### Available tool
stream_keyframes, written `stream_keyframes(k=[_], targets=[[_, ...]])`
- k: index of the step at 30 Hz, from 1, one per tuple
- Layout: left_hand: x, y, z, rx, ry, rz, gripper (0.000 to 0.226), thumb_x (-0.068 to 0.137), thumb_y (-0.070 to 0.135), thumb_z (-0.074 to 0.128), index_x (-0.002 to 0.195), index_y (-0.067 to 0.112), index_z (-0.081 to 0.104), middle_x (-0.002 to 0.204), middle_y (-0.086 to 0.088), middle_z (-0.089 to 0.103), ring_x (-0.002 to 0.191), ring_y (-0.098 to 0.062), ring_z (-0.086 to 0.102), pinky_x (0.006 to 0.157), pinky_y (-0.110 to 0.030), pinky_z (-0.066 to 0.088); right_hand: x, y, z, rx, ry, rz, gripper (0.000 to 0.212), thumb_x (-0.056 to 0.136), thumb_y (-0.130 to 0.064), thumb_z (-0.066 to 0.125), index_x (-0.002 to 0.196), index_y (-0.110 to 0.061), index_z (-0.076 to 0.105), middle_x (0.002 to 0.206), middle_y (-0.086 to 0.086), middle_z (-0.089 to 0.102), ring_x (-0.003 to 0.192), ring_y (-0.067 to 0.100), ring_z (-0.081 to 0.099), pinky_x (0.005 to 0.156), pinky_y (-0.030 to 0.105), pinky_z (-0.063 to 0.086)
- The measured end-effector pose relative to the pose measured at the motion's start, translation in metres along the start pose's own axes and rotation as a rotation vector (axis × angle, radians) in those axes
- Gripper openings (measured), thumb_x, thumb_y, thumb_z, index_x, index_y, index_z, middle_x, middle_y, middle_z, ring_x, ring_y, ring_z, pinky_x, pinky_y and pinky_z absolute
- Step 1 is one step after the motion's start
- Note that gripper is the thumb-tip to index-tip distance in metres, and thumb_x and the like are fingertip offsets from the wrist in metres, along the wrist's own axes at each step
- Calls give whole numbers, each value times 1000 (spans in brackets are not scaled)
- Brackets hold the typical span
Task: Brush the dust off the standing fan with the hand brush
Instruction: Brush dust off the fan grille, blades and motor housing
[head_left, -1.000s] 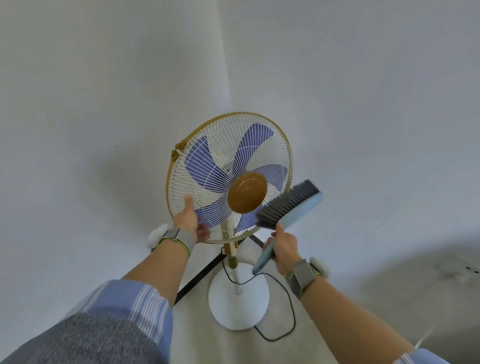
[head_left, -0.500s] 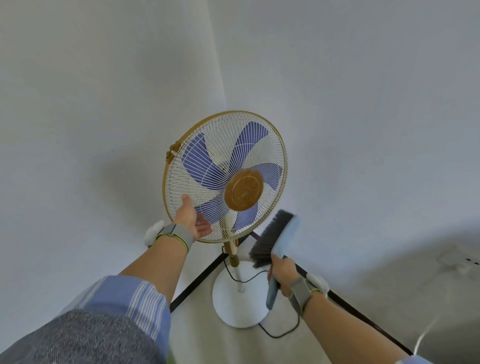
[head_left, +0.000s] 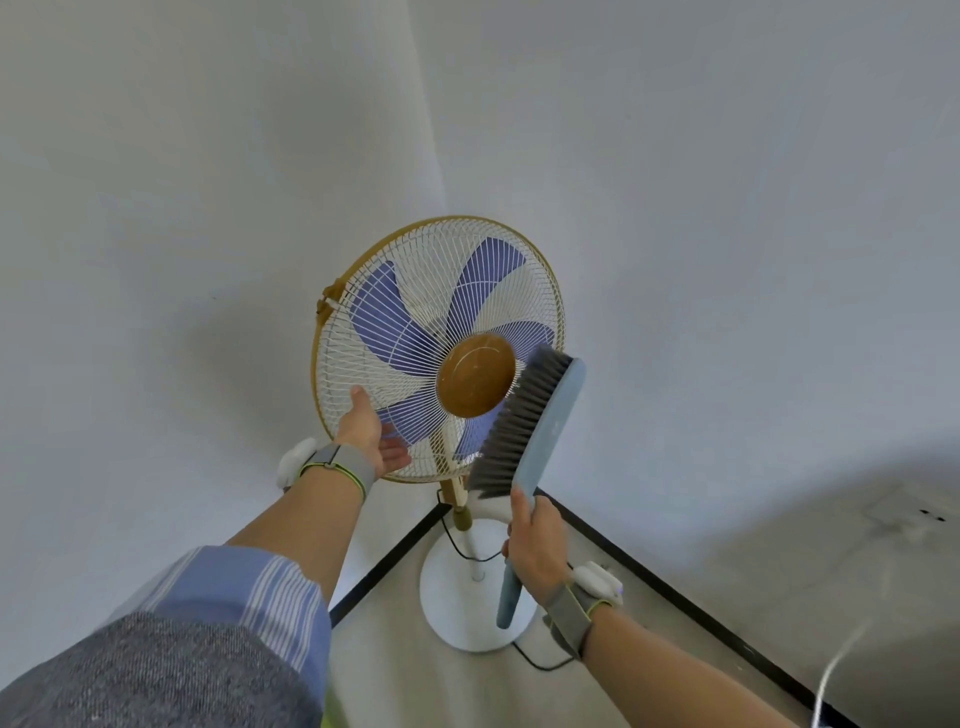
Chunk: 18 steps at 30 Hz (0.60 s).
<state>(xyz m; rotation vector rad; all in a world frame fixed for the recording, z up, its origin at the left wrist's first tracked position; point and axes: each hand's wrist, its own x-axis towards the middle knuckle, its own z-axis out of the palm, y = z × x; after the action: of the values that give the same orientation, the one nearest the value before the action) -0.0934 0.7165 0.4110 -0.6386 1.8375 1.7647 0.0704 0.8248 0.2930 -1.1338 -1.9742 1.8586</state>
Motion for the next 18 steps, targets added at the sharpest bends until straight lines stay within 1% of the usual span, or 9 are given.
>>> stream_keyframes(k=[2,5,6,8,9,10,12,14,18], targets=[[-1,-1,0,7,10,4,85,93,69,24,131,-3,47,125,-27,56,113,-40,57,97,-51,49,3,0,-5,-27,-37,-11,36,101,-41,43,81,-12,49,67,5,53,47,14,51,49,27,45],[-2,-1,1,7,12,7,85,93,70,25,132,-3,47,126,-26,57,113,-40,57,94,-51,50,28,6,-18,21,-73,137,35,101,-37,45,81,-8,51,61,8,53,45,17,51,46,29,44],[-3,0,2,9,5,5,86,92,71,26,133,-2,46,128,-26,56,114,-41,56,95,-51,49,38,8,-25,75,-56,202,37,100,-33,47,75,-7,52,55,8,53,42,19,51,47,29,43],[-6,1,3,0,-5,2,86,92,70,26,135,-2,44,130,-25,54,117,-41,55,97,-52,48,55,12,-42,162,-20,286,48,99,-28,50,56,-7,53,46,9,50,40,22,48,49,31,41],[-7,1,4,-7,-4,-1,85,93,70,25,136,-2,44,130,-26,54,117,-41,55,97,-52,48,59,14,-49,190,-14,287,54,100,-26,51,48,-8,50,44,10,48,39,23,46,49,32,40],[-7,0,5,-8,-2,-1,85,94,69,25,137,-2,43,130,-26,54,116,-41,55,96,-52,48,61,11,-55,227,-9,278,55,100,-24,51,48,-8,47,43,11,46,38,22,44,47,31,39],[-8,-1,8,-3,13,5,85,94,69,25,135,-3,44,127,-25,55,114,-40,56,92,-51,49,63,0,-62,344,-21,265,47,101,-26,50,58,-8,44,47,9,42,36,19,40,41,26,37],[-9,-2,10,5,27,8,85,94,69,25,135,-3,44,127,-25,55,113,-40,57,91,-51,50,64,-20,-66,468,-56,278,42,101,-34,50,67,-9,46,53,6,41,39,15,39,40,23,36],[-12,-2,12,15,12,0,85,94,68,26,134,-4,45,128,-26,54,114,-41,56,93,-52,50,71,-42,-68,645,-156,323,44,99,-48,48,78,-10,50,59,1,41,43,9,39,40,21,38]])
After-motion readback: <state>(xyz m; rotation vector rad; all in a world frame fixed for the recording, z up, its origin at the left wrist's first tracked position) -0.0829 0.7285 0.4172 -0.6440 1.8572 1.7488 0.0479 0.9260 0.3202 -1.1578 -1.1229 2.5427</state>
